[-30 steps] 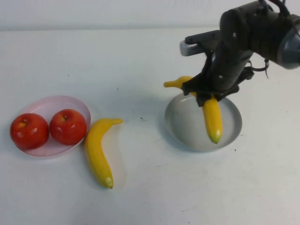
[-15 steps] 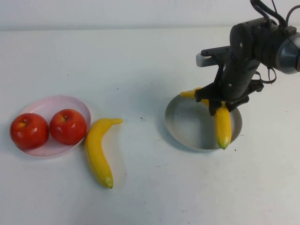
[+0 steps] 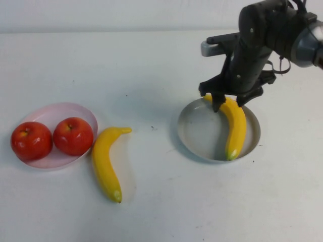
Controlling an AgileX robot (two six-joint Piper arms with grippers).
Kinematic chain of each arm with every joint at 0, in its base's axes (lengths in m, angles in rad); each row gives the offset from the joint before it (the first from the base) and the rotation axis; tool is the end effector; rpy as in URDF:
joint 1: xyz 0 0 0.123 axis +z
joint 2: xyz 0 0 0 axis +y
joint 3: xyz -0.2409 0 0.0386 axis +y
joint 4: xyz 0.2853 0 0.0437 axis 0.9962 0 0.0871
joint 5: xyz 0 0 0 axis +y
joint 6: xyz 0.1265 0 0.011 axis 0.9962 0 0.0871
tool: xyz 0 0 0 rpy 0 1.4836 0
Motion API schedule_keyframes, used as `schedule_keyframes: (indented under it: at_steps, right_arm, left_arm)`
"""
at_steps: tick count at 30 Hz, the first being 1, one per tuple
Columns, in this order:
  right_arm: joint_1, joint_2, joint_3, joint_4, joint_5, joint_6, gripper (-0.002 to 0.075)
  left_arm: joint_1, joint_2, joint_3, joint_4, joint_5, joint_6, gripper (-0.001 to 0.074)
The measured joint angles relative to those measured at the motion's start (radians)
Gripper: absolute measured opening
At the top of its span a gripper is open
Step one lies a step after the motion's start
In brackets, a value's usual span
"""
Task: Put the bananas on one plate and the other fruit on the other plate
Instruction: Put another type of fruit in the right plate
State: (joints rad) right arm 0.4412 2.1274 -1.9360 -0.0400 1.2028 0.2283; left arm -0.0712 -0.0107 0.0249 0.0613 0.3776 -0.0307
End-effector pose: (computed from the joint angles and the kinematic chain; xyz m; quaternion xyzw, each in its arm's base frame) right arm 0.4374 0.2013 0.1733 -0.1100 0.9850 0.0248 0.1306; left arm 0.1655 -0.0089 0.1606 0.0326 0.8053 -0.0042 0.5919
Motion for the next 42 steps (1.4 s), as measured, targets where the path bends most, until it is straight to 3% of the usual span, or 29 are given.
schedule_keyframes:
  at_steps: [8, 16, 27, 39, 42]
  right_arm:
    - [0.235, 0.001, -0.032, 0.031, 0.016, 0.002, 0.0435]
    - [0.441, 0.028, -0.034, 0.110, -0.118, 0.002, 0.0435]
    - [0.483, 0.109, -0.101, 0.108, -0.209, 0.002, 0.0436]
    - [0.489, 0.240, -0.203, 0.099, -0.148, 0.002, 0.0435]
    - [0.489, 0.247, -0.203, 0.098, -0.136, 0.002, 0.0398]
  left_arm:
    - [0.000, 0.000, 0.000, 0.000, 0.000, 0.000, 0.0001]
    - [0.000, 0.000, 0.000, 0.000, 0.000, 0.000, 0.0001]
    - [0.000, 0.000, 0.000, 0.000, 0.000, 0.000, 0.0001]
    - [0.000, 0.000, 0.000, 0.000, 0.000, 0.000, 0.0001]
    - [0.000, 0.000, 0.000, 0.000, 0.000, 0.000, 0.0001]
